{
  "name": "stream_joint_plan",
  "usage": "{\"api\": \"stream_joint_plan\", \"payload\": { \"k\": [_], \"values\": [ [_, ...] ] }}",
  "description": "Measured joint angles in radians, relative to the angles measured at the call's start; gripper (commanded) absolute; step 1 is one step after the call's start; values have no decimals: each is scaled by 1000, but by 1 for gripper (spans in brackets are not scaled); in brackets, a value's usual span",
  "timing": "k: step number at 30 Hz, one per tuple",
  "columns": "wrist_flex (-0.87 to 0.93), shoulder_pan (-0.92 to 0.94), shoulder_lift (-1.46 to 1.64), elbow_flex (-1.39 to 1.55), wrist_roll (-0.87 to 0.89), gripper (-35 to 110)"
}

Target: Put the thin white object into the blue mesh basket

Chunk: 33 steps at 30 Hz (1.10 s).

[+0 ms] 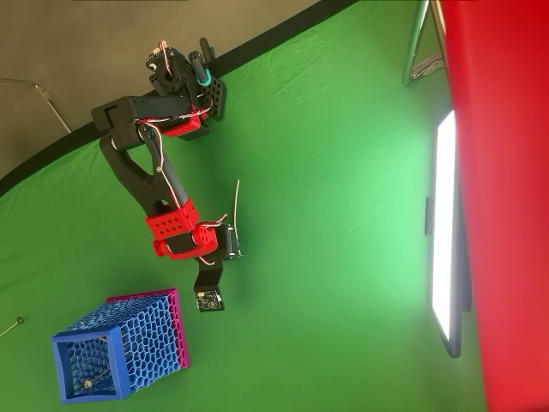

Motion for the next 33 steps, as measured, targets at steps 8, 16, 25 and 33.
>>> {"api": "stream_joint_plan", "payload": {
  "k": [8,16,25,33],
  "values": [
    [-2,-3,-26,-26,-9,10],
    [-2,-2,-55,-66,-9,10],
    [-2,-3,-77,-89,-9,10],
    [-2,-17,-103,-124,-9,8]
  ]
}}
